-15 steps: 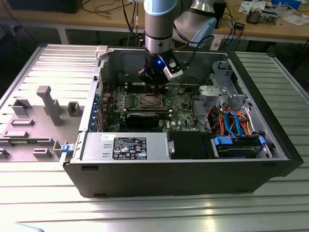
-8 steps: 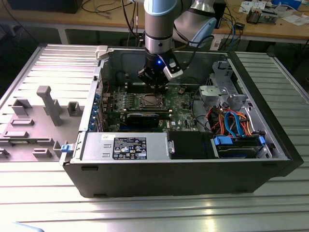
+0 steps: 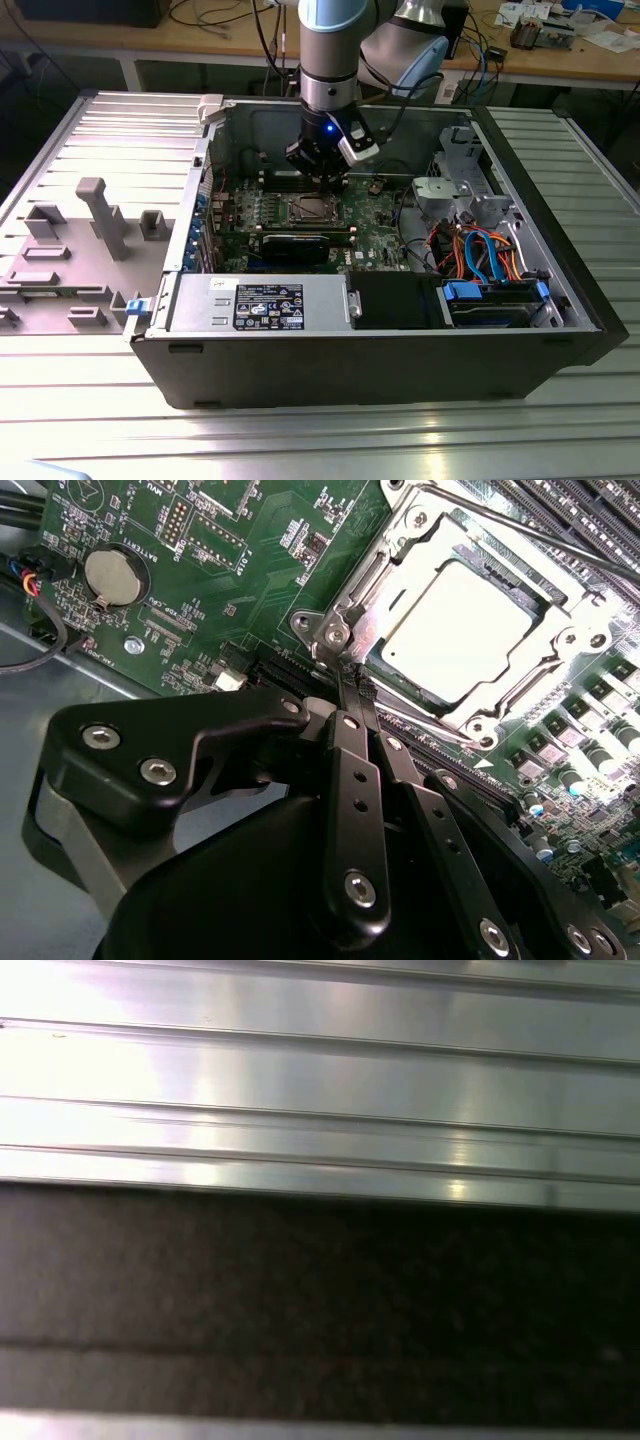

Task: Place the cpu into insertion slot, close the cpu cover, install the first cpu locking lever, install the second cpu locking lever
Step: 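Install the first cpu locking lever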

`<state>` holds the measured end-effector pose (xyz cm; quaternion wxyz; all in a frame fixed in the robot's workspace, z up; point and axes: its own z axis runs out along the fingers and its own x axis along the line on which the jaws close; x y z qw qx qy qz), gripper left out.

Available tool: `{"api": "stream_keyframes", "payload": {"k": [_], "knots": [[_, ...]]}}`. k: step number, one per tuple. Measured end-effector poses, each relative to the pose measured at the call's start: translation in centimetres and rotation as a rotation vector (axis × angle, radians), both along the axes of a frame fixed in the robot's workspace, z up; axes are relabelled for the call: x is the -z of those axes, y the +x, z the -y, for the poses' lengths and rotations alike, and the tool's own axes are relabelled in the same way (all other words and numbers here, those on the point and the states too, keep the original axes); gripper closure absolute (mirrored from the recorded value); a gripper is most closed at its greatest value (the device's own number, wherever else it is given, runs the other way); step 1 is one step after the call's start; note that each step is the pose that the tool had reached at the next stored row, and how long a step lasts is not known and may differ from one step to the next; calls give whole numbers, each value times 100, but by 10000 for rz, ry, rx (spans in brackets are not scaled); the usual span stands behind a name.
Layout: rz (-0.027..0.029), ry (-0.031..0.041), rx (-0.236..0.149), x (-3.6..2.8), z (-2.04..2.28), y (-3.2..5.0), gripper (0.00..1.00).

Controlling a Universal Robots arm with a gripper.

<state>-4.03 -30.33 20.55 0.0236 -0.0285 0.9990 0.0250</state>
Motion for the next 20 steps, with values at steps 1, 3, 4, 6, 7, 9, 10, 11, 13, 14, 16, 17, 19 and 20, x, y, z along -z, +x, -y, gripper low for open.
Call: {"api": "stream_keyframes", "payload": {"k": [1, 3, 4, 6, 7, 9, 10, 11, 13, 14, 16, 17, 19, 20], "knots": [[-1, 0, 0, 0, 0, 1, 89], [1, -2, 0, 2, -1, 2, 89], [2, -7, 0, 2, -1, 3, 89], [1, -10, 0, 7, 0, 4, 89], [1, -11, -1, 9, 0, 5, 89], [1, -10, 0, 12, -1, 6, 89], [1, -11, 0, 14, 0, 6, 89], [1, -11, 0, 15, 0, 6, 89], [0, -12, 0, 15, 0, 6, 89], [1, -11, 0, 16, 0, 6, 89], [2, -11, 0, 17, 0, 6, 89], [2, -11, 0, 16, 0, 6, 89], [4, -8, 0, 16, -1, 7, 89], [3, -10, 0, 12, -1, 7, 89]]}}
